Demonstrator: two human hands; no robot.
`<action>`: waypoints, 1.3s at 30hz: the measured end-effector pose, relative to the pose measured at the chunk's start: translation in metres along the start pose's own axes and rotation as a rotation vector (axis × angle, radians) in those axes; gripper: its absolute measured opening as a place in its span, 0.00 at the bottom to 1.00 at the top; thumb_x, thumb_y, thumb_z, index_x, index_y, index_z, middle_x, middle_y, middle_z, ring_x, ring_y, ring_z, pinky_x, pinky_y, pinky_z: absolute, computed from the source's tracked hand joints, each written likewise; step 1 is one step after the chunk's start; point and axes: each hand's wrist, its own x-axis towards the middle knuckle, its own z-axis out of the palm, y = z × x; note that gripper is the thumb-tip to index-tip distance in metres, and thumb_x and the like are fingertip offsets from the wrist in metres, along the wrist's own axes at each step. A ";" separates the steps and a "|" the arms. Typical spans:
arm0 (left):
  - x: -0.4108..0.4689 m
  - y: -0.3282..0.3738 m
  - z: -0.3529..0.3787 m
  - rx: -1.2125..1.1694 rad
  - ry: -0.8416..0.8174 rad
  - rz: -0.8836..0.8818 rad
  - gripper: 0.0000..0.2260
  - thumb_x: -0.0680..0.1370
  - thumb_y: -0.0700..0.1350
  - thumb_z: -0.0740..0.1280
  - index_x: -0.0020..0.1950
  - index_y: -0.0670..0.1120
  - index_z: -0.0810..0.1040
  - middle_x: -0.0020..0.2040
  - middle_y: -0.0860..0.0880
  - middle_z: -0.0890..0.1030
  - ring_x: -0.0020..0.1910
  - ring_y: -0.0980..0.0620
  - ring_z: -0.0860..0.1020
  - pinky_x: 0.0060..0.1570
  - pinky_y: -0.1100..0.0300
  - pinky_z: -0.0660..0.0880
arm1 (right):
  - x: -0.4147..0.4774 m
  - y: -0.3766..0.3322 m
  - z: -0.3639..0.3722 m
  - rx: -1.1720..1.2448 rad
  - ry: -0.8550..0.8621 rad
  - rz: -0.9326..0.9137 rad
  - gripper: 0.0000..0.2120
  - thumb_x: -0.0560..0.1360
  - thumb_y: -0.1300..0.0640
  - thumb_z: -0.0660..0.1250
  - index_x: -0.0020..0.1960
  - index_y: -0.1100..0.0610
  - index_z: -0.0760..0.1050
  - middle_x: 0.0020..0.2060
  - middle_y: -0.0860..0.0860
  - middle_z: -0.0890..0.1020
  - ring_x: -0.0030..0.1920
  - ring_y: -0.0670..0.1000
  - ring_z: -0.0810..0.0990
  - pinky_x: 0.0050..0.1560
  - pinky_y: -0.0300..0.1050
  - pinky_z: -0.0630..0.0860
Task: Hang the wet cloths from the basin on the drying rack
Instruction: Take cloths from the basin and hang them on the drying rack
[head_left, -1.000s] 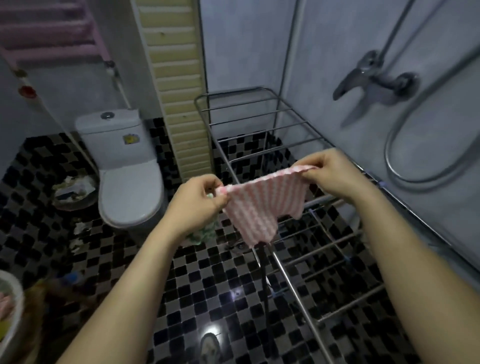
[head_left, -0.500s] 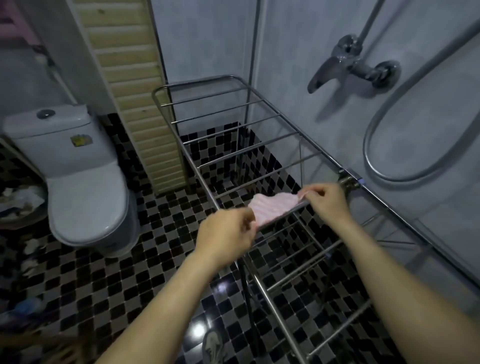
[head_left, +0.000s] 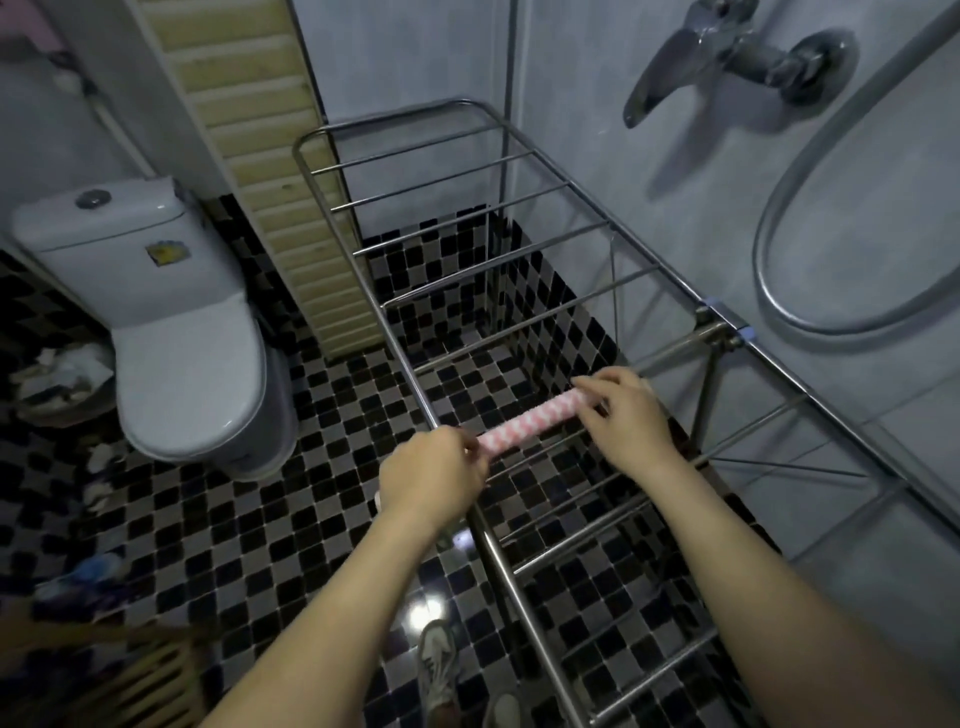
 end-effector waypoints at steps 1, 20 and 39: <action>0.004 0.000 0.002 0.021 0.001 -0.018 0.10 0.77 0.58 0.64 0.53 0.57 0.80 0.39 0.57 0.81 0.31 0.58 0.79 0.31 0.61 0.77 | 0.001 -0.002 0.003 0.006 -0.029 -0.009 0.16 0.77 0.57 0.66 0.65 0.53 0.76 0.62 0.51 0.73 0.64 0.51 0.69 0.64 0.44 0.67; -0.015 -0.013 -0.067 -0.922 0.004 -0.357 0.16 0.76 0.55 0.68 0.42 0.42 0.80 0.33 0.49 0.83 0.32 0.49 0.83 0.28 0.60 0.78 | -0.020 -0.053 -0.019 0.746 -0.212 0.240 0.14 0.77 0.58 0.66 0.62 0.53 0.78 0.56 0.49 0.81 0.57 0.49 0.79 0.58 0.46 0.77; -0.066 0.017 -0.063 -1.563 -0.240 -0.251 0.13 0.75 0.40 0.70 0.59 0.42 0.77 0.51 0.42 0.84 0.46 0.43 0.84 0.45 0.50 0.82 | -0.102 -0.101 -0.042 1.188 -0.382 0.209 0.11 0.76 0.59 0.67 0.56 0.61 0.79 0.44 0.56 0.85 0.41 0.51 0.84 0.34 0.39 0.79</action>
